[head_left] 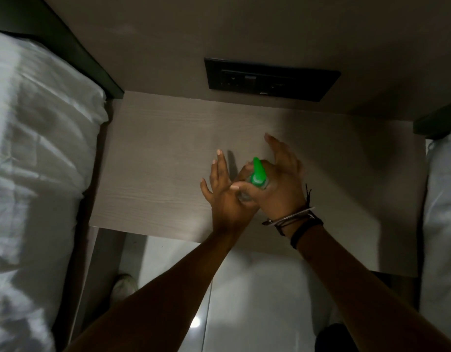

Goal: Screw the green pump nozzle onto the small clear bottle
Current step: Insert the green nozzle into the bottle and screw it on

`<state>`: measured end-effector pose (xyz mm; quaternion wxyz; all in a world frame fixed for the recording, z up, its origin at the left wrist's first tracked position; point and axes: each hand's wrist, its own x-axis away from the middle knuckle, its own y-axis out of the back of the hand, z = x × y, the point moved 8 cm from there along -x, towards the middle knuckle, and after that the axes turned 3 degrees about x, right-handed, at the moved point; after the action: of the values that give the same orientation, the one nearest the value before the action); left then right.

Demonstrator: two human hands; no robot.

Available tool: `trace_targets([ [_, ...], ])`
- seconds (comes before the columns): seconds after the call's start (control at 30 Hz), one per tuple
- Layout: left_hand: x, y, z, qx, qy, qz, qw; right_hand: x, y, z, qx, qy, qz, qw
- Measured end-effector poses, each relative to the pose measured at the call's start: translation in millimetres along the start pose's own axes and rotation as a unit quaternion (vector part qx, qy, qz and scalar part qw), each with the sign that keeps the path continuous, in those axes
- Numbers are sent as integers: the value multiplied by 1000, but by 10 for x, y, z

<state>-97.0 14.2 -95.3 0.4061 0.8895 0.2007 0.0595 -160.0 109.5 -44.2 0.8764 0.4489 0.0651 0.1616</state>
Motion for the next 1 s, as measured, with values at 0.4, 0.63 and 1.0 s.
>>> trace_targets([
  [0.4, -29, -53, 96, -3, 4, 14, 1000, 34, 251, -31, 74, -30, -64, 995],
  [0.63, -12, -141, 138, 38, 3, 40, 998, 13, 53, -144, -98, -1, 54, 994],
  [1.0, -49, -98, 137, 58, 2, 48, 997, 23, -9, -209, -85, -20, 45, 995],
])
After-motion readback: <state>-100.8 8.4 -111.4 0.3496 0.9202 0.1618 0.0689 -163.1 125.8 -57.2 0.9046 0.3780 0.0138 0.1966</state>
